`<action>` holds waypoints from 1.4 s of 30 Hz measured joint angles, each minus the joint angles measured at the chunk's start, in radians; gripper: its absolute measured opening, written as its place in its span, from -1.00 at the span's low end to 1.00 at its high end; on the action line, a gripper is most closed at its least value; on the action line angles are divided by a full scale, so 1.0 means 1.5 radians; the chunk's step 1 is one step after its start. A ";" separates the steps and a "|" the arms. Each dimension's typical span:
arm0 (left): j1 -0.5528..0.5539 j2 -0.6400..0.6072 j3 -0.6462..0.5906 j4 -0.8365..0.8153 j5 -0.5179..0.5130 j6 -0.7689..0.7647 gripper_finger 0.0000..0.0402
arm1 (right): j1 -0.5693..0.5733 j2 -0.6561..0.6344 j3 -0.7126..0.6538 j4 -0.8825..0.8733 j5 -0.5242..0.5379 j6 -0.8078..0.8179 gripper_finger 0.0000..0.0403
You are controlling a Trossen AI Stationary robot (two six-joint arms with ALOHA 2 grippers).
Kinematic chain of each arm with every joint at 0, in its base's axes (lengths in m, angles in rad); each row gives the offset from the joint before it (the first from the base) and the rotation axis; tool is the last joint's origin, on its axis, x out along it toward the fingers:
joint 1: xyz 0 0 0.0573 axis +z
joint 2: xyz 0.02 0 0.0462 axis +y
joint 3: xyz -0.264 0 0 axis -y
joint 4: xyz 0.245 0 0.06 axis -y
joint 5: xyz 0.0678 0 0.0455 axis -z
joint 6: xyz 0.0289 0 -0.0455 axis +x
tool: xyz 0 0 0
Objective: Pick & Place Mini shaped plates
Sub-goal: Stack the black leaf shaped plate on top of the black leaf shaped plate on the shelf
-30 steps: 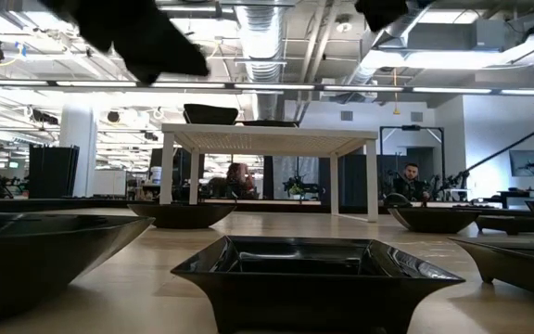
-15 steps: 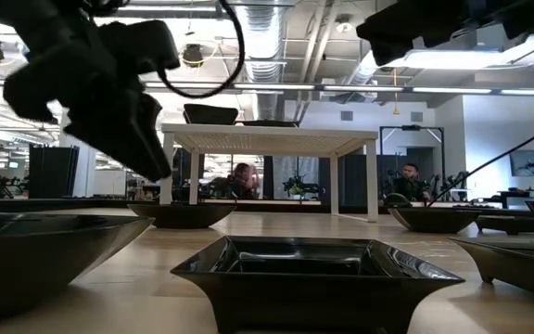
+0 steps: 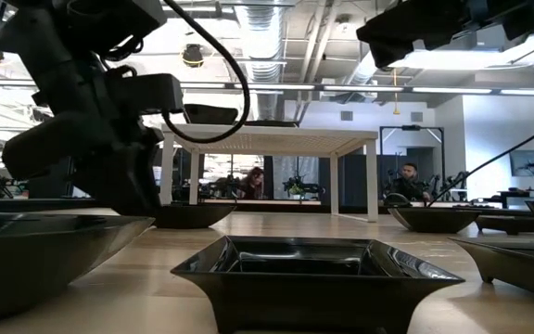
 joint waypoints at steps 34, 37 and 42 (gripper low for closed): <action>0.054 -0.004 0.384 -0.036 -0.084 0.285 -0.94 | 0.001 0.000 0.000 0.000 0.000 -0.001 -0.64; 0.102 -0.004 0.400 -0.071 -0.099 0.307 -0.95 | 0.001 0.000 0.000 -0.001 0.000 -0.001 -0.64; 0.207 -0.008 0.401 -0.073 -0.099 0.334 -0.96 | 0.001 0.000 0.001 -0.003 0.000 -0.001 -0.64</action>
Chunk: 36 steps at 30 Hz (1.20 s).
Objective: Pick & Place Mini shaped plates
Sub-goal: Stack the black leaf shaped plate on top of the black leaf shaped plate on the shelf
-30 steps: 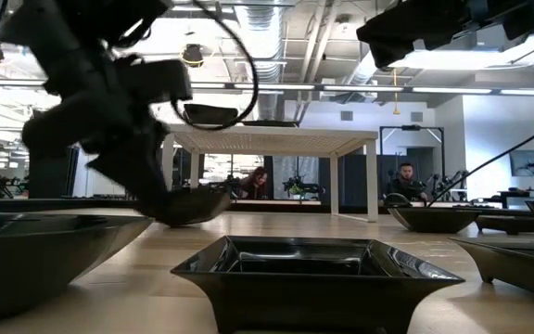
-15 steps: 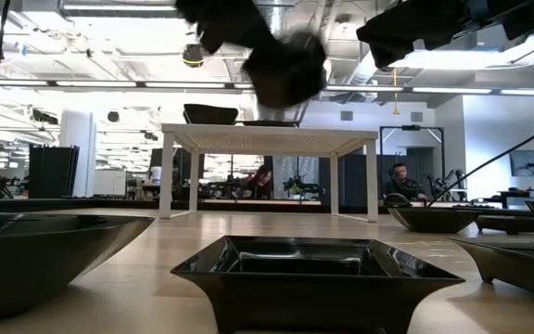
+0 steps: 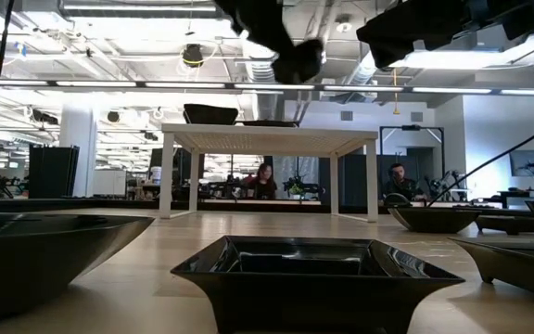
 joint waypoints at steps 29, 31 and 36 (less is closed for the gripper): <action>0.136 -0.004 -0.069 -0.051 0.049 0.102 -0.70 | -0.001 0.000 0.000 -0.033 0.000 -0.001 -0.64; 0.131 -0.009 -0.069 -0.051 0.035 0.103 -0.63 | -0.001 0.000 0.000 -0.033 0.000 -0.006 -0.64; 0.084 -0.047 -0.068 -0.039 -0.020 0.120 -0.55 | -0.002 0.000 0.000 -0.033 0.000 -0.007 -0.64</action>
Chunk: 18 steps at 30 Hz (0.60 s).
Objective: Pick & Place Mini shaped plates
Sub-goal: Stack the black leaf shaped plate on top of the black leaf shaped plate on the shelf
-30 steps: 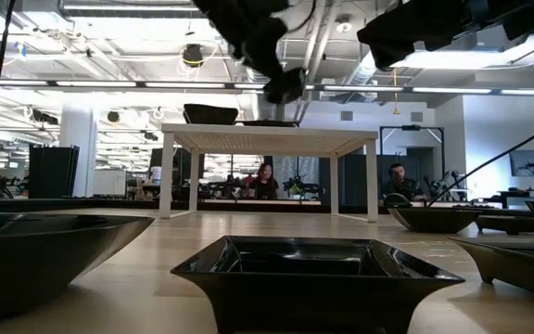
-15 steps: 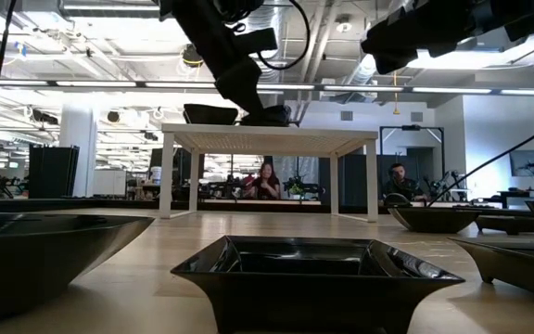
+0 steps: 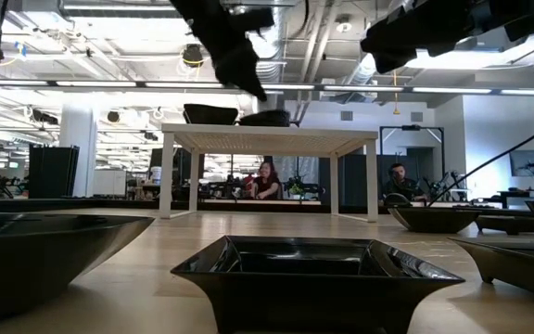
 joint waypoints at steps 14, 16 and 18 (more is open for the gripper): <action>-0.188 -0.090 -0.001 0.001 -0.005 -0.209 -0.55 | -0.041 0.000 0.000 0.024 0.000 0.002 -0.64; -0.213 -0.077 -0.001 0.003 0.042 -0.234 -0.55 | -0.046 0.000 0.000 0.025 0.000 0.007 -0.64; -0.237 -0.059 -0.005 0.002 0.087 -0.261 -0.55 | -0.049 0.000 0.000 0.025 0.000 0.007 -0.64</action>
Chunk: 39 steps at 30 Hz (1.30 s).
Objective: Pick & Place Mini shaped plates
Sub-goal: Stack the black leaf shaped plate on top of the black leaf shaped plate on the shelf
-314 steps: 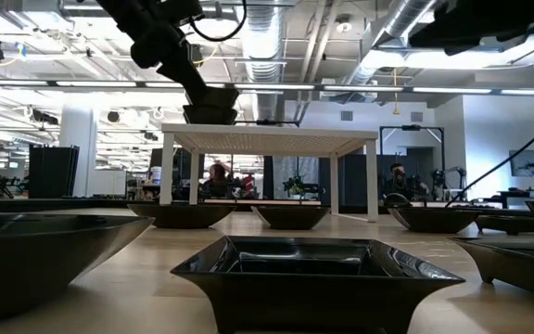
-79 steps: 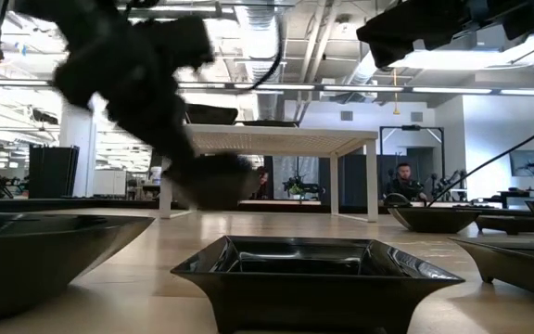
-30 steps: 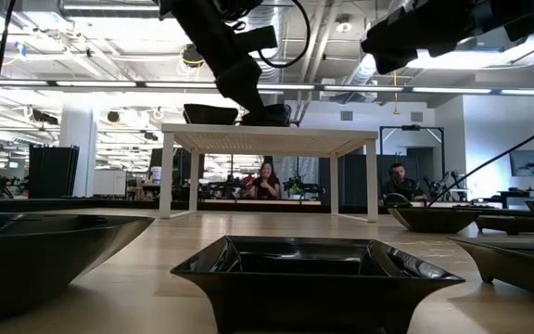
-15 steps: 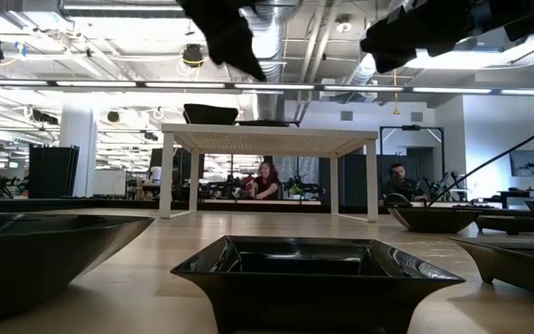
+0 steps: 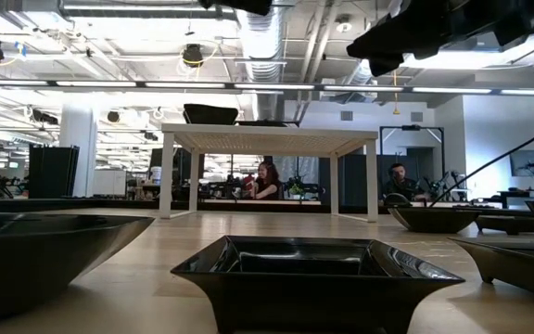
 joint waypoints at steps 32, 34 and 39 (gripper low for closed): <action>-0.096 0.022 -0.110 0.006 0.029 -0.140 -0.56 | 0.087 0.000 0.000 -0.401 0.046 0.087 -0.67; -0.096 0.022 -0.110 0.006 0.029 -0.140 -0.56 | 0.081 0.000 0.000 -0.394 0.047 0.102 -0.67; -0.096 0.022 -0.110 0.006 0.029 -0.140 -0.56 | 0.077 0.000 0.000 -0.403 0.047 0.122 -0.60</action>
